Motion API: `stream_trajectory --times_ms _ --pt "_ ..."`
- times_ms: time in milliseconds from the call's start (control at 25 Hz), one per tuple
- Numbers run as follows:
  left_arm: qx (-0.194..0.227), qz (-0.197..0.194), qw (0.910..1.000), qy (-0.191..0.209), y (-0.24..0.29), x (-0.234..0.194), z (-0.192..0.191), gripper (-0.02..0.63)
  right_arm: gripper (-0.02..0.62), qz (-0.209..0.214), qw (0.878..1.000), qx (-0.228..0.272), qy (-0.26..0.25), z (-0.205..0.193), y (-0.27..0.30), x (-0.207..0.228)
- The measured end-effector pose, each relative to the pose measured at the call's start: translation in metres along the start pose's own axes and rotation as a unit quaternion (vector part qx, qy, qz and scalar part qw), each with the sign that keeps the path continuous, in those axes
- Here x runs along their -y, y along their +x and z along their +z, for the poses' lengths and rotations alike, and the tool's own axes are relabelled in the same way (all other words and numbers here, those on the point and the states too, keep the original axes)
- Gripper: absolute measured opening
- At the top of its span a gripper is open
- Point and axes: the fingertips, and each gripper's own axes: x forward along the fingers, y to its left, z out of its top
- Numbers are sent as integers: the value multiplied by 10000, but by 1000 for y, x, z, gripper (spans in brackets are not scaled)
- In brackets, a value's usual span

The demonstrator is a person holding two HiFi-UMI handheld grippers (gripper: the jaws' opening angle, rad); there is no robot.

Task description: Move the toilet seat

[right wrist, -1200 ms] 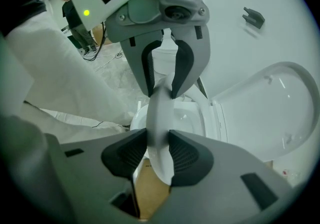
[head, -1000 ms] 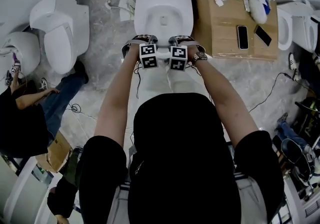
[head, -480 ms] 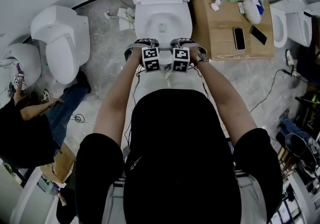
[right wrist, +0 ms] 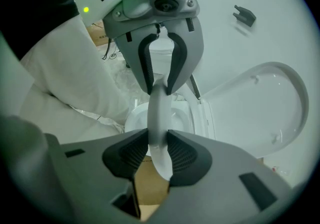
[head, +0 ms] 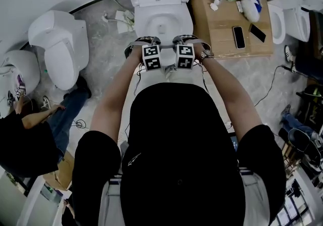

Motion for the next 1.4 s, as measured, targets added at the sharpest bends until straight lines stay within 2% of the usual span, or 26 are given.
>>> stream_trajectory --times_ms 440,720,1120,1400 --pt "108 -107 9997 186 -12 -15 0 124 124 -70 10000 -33 -50 3 -9 18" --pt "256 -188 9991 265 -18 -28 2 123 123 167 9998 -79 62 3 -18 24" --pt "202 -264 9992 217 -31 -46 6 121 120 105 9999 -5 -2 5 -32 48" --pt "178 -393 9990 100 -37 -57 8 121 118 324 9993 111 -135 7 -43 56"
